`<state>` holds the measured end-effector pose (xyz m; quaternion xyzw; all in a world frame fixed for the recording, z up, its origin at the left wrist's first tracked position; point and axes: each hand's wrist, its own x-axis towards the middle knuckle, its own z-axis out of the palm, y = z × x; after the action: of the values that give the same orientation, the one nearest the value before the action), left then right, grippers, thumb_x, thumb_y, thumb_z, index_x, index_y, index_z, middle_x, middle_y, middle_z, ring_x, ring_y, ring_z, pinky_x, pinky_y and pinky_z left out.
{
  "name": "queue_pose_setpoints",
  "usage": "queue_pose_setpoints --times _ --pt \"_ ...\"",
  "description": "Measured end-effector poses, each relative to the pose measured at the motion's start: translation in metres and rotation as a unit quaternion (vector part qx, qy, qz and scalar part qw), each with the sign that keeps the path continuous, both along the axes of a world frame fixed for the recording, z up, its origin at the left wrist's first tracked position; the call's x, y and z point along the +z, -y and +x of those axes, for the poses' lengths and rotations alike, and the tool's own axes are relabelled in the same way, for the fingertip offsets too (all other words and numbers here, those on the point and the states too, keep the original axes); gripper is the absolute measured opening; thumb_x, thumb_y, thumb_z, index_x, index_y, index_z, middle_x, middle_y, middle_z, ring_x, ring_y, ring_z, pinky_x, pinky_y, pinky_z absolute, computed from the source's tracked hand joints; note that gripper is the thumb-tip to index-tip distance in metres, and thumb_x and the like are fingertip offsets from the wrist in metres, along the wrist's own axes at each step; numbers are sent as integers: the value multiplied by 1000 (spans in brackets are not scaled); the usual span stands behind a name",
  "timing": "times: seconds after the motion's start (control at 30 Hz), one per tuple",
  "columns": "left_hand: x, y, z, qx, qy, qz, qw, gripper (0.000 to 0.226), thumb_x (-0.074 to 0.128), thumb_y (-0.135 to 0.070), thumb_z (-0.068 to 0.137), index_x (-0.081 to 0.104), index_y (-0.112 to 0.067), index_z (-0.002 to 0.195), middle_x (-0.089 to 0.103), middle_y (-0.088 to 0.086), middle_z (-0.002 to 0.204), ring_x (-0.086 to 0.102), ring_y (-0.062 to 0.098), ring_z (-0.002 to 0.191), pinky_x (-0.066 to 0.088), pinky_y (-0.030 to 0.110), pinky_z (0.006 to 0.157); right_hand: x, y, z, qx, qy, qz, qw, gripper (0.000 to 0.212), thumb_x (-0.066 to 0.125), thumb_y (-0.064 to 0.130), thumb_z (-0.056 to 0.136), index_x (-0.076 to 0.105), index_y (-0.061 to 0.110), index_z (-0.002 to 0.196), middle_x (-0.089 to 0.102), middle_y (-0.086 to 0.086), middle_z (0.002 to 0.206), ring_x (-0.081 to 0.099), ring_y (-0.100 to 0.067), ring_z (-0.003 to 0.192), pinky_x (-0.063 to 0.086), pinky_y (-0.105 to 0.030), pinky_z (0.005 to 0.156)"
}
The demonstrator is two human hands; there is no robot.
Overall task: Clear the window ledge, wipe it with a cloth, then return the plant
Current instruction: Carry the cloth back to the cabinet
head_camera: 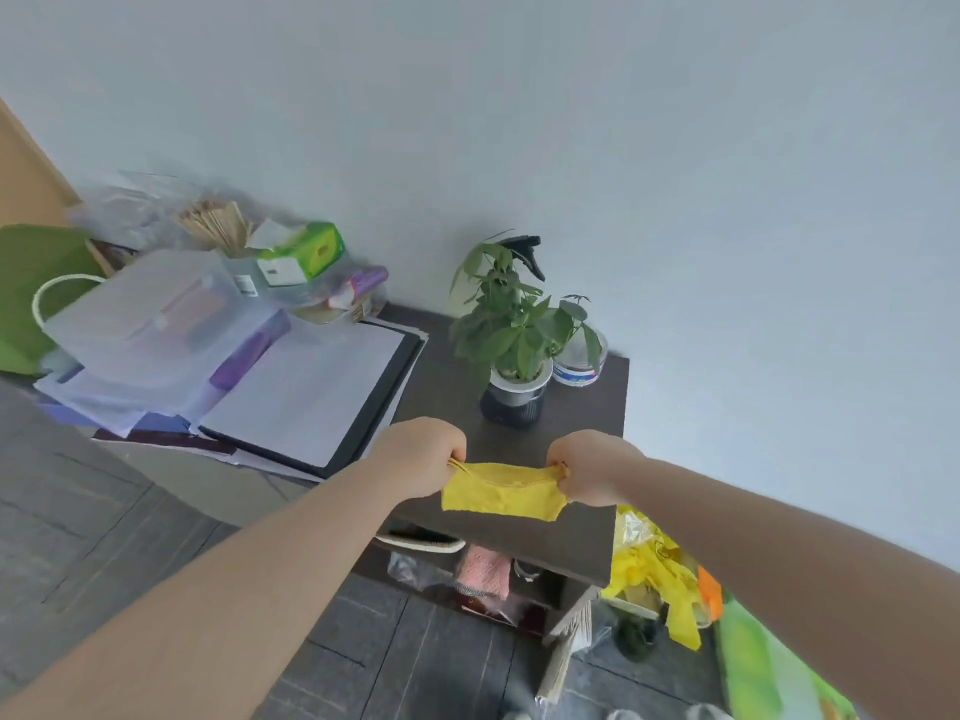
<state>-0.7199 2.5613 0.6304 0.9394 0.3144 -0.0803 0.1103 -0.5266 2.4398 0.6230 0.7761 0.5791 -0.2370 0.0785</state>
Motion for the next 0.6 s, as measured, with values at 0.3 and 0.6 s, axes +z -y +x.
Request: queue_pose_setpoints --times 0.3,0.6 --pt "-7 -63 25 0 16 65 998 28 48 -13 91 66 -26 108 66 -5 102 59 20 93 43 29 67 -13 -54 23 -44 -21 58 997 20 43 10 79 60 18 86 61 0 86 61 -25 83 46 -32 62" --pt "-61 -86 24 -101 -44 101 989 20 48 -4 87 64 -16 88 61 -4 95 51 17 93 39 29 60 -54 -47 0 21 22 35 999 18 42 18 92 56 16 103 59 -4 104 57 -27 102 47 -37 76"
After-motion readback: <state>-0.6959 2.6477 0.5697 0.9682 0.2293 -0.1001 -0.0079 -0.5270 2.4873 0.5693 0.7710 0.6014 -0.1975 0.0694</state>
